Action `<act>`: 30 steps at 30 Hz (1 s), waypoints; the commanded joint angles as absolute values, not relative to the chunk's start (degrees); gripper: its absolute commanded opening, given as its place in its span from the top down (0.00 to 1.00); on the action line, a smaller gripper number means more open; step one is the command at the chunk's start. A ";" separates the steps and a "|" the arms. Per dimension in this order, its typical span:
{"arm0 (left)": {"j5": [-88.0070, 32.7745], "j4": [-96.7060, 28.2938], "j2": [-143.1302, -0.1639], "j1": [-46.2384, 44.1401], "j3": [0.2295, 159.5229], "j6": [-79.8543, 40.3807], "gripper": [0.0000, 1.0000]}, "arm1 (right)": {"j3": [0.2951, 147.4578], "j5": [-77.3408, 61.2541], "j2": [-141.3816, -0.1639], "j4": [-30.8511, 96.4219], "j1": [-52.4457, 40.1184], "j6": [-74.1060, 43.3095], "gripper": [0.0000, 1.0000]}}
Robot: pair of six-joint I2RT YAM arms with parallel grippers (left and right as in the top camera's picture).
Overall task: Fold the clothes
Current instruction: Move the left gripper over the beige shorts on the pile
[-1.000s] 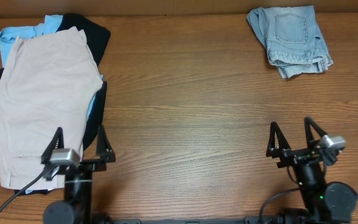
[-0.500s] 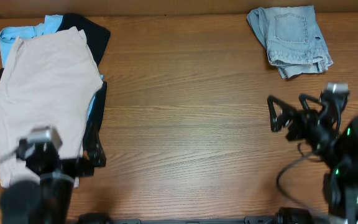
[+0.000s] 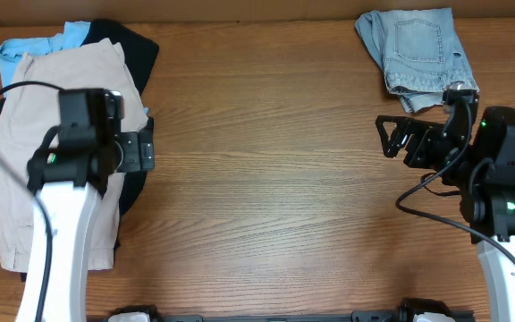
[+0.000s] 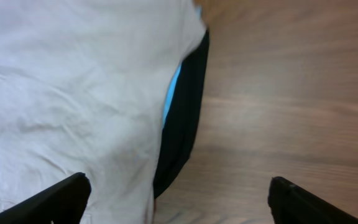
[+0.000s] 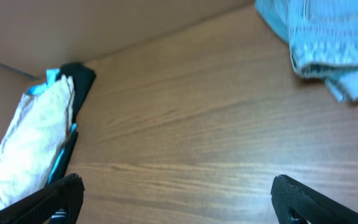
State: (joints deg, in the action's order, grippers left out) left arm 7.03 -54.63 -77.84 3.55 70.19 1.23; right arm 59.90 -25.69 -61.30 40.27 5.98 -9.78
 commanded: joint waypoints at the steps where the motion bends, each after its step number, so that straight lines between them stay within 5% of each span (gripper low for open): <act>1: 10.85 -54.87 -83.99 4.51 71.53 6.46 0.12 | 61.14 -26.24 -61.63 40.77 6.17 -9.30 0.01; 5: 11.51 -55.31 -90.11 6.92 71.53 6.44 0.18 | 61.14 -26.22 -61.87 41.69 6.15 -8.47 0.09; 19: 9.69 -58.08 -104.20 11.79 71.50 5.21 0.25 | 61.14 -25.61 -66.65 42.65 6.15 -8.49 0.10; 30: 9.06 -58.48 -104.64 10.85 71.40 6.44 0.57 | 61.14 -25.58 -68.45 43.16 6.15 -8.49 0.13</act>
